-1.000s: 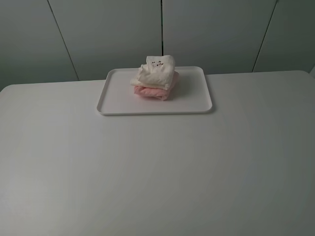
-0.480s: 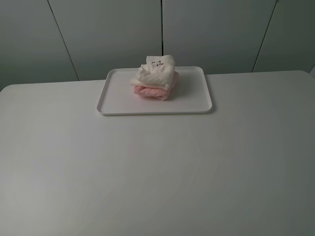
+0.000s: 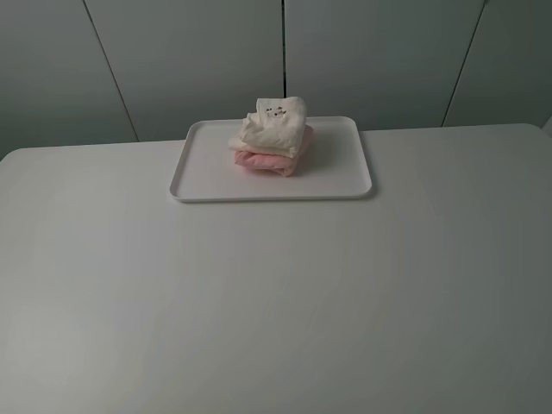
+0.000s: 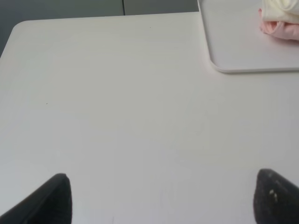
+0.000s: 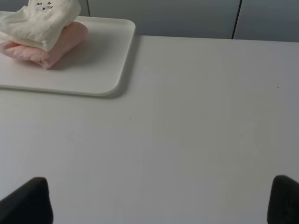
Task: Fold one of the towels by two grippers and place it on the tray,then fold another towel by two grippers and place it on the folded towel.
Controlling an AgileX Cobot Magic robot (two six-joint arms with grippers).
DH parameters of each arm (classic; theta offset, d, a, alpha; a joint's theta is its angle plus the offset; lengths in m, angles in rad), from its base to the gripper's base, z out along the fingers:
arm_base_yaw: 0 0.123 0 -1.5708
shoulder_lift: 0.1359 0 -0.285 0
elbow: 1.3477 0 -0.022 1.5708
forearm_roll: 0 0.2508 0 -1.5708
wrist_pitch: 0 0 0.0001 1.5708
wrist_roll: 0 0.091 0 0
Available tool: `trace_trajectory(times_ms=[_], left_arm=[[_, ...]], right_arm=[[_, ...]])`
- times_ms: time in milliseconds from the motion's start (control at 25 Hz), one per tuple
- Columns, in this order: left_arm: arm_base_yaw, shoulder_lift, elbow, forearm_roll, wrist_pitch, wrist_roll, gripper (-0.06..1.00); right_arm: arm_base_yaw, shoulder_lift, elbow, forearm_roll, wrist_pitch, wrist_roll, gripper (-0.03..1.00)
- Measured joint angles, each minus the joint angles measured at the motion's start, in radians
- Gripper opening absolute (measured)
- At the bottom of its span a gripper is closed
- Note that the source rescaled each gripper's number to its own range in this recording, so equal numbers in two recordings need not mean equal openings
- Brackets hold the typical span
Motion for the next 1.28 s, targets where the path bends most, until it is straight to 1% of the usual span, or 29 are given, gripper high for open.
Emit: trace_trajectory(times_ms=[1280], left_arm=[[0.0,0.0,0.0,0.002,0.0,0.0,1.0]], right_arm=[[0.0,0.0,0.0,0.0,0.0,0.0,1.0]])
